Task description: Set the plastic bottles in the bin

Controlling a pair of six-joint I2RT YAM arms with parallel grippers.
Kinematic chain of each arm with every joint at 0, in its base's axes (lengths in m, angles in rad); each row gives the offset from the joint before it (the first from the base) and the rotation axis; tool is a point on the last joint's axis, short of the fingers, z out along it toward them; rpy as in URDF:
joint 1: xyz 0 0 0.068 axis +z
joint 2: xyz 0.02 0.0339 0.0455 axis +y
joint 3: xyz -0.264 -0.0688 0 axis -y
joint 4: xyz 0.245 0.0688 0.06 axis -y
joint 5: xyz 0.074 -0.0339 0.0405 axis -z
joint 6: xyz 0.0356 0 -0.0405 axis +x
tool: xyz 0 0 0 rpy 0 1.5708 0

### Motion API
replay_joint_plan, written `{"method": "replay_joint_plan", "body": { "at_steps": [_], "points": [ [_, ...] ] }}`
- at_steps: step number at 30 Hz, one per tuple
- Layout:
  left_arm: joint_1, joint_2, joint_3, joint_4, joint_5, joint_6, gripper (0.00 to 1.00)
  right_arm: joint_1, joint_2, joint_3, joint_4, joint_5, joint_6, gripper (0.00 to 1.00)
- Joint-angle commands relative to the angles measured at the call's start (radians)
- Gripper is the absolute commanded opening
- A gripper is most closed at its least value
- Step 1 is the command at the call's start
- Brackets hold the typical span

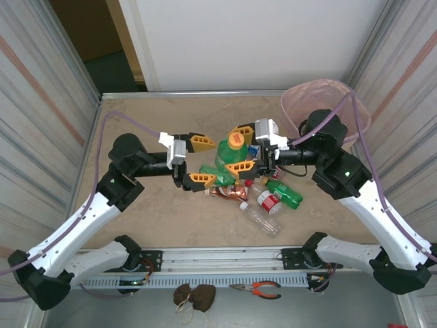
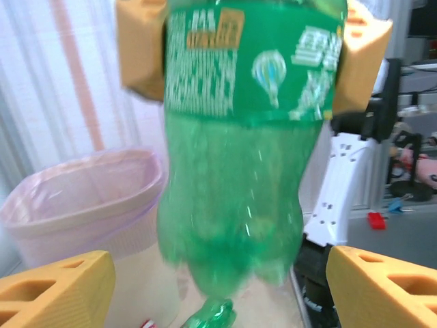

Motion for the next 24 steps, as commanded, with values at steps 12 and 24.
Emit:
{"method": "replay_joint_plan", "body": {
  "at_steps": [12, 24],
  "points": [
    [0.159, -0.101, -0.015, -0.340, -0.340, 0.093, 0.83, -0.416, 0.004, 0.140, -0.190, 0.416, 0.047, 0.52],
    [0.432, -0.110, -0.053, -0.450, -0.213, 0.131, 0.83, -0.659, 0.214, 0.319, -0.468, 0.663, -0.097, 0.51]
  ]
}}
